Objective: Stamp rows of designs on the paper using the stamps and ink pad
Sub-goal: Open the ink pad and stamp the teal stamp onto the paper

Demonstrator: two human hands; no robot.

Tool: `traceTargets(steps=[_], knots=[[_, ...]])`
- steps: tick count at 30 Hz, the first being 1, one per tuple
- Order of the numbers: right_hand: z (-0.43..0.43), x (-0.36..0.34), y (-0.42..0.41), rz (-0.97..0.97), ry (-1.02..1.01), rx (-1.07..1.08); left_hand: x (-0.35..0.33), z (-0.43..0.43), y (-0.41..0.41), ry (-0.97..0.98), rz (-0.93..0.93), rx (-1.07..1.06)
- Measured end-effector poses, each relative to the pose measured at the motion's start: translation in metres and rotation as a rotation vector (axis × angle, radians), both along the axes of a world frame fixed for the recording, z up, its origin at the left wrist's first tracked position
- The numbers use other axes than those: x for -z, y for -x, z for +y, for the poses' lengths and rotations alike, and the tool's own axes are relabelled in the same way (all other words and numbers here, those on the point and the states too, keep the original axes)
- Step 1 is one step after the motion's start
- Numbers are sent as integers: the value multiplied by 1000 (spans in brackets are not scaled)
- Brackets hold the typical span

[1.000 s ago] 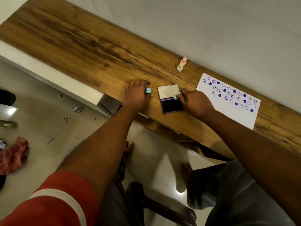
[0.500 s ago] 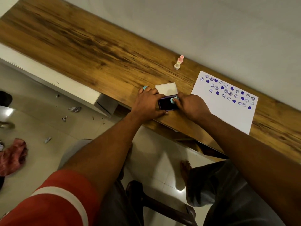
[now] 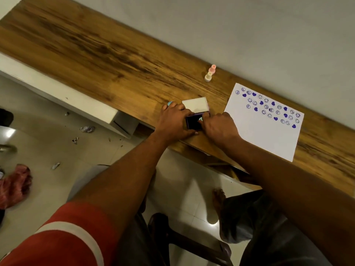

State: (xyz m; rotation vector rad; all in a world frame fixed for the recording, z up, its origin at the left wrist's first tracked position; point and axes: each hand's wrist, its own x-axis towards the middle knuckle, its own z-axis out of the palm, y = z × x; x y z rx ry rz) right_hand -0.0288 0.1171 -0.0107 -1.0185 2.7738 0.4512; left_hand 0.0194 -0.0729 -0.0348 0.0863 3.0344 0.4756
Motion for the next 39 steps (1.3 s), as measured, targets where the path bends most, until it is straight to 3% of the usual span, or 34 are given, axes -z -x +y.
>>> traceTargets(steps=[5, 9, 17, 31, 39], knots=[[4, -1, 4, -56, 98, 34, -9, 6, 8, 42, -8, 40], [37, -13, 21, -38, 346, 267, -20, 27, 16, 65, 27, 100], [129, -7, 90, 8, 308, 554, -13, 90, 38, 133, 11, 189], [127, 12, 117, -41, 216, 466, 2, 134, 68, 206, -39, 197], [118, -21, 132, 236, 358, 316, 2, 135, 73, 161, -39, 177]])
